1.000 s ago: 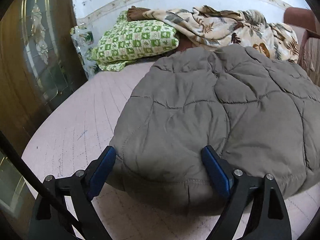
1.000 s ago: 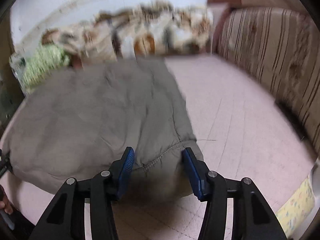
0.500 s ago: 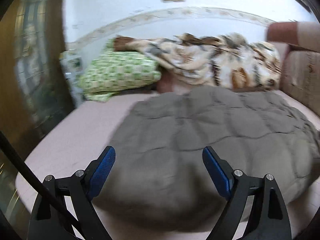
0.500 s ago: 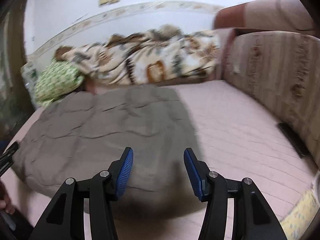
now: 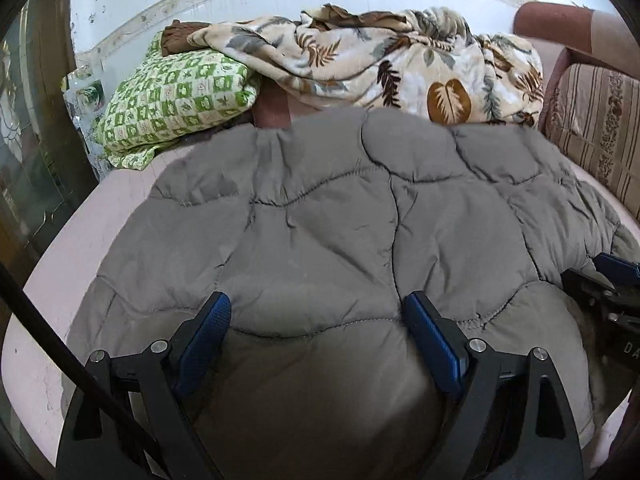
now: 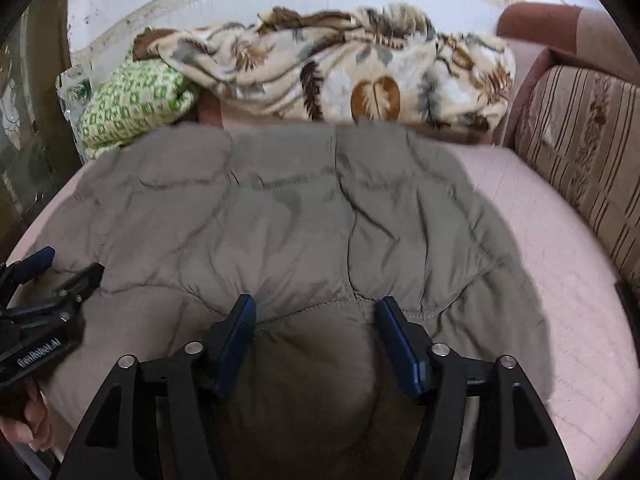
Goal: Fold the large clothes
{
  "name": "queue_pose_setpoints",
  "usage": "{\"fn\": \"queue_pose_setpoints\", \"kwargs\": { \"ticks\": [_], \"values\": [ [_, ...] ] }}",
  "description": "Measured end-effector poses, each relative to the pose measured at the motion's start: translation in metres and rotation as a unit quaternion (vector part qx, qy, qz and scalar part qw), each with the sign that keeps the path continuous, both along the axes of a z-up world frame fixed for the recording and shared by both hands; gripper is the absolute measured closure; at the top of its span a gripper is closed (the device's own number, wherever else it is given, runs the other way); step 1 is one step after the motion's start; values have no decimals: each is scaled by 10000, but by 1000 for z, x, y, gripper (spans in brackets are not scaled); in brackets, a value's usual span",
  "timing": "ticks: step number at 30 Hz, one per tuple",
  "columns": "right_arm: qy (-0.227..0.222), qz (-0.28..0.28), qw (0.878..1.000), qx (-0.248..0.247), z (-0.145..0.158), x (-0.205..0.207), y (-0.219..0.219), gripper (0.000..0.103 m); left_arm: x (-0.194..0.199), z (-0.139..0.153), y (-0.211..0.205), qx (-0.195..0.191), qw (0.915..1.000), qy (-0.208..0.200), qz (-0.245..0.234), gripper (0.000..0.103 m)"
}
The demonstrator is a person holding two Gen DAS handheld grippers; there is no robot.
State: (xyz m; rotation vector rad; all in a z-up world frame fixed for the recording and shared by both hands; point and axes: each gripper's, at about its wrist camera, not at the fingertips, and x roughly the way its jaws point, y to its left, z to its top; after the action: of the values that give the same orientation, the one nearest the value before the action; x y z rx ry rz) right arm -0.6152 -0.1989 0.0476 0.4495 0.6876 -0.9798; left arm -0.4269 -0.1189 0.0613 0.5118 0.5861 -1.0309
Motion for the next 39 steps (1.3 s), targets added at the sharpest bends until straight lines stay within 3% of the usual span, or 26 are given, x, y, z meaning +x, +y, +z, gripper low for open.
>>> {"fn": "queue_pose_setpoints", "kwargs": {
  "ticks": [7,14,18,23,33,39],
  "values": [
    [114,9,9999,97,-9,1,-3,31,-4,-2,-5,192,9997,-92,91,14],
    [-250,21,9993,-268,19,-17,30,31,-21,24,46,-214,9991,-357,-4,14],
    [-277,102,9981,-538,32,-24,58,30,-27,26,73,-223,9991,-370,-5,14],
    [-427,163,9979,-455,34,-32,78,30,-25,23,91,-251,9990,-345,125,14],
    [27,254,9993,-264,15,-12,80,29,-15,7,88,-182,9997,24,166,14],
    [126,263,9993,-234,10,-7,79,24,-15,4,85,-200,9997,16,142,14]
  ]
}}
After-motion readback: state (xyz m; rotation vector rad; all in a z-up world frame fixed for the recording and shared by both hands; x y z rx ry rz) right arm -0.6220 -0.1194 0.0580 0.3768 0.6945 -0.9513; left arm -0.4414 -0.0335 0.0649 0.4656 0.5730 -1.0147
